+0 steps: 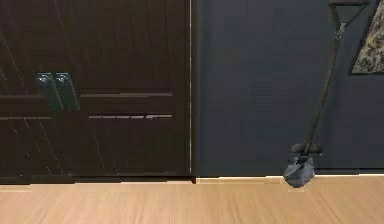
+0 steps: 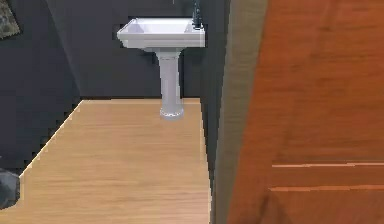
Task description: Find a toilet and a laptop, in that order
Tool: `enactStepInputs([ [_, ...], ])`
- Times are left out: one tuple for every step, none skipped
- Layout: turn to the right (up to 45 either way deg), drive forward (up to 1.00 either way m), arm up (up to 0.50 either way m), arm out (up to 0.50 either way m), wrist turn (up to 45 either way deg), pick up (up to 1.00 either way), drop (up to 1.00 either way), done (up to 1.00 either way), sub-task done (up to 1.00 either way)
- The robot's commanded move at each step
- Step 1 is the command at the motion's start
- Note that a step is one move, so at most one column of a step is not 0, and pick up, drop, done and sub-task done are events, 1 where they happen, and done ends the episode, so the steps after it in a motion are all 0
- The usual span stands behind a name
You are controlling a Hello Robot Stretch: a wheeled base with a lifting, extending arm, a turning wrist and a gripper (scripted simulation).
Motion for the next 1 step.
enactStepInputs([
  [0.0,0.45,0.0,0.0,0.0,0.0,0.0,0.0,0.0],
])
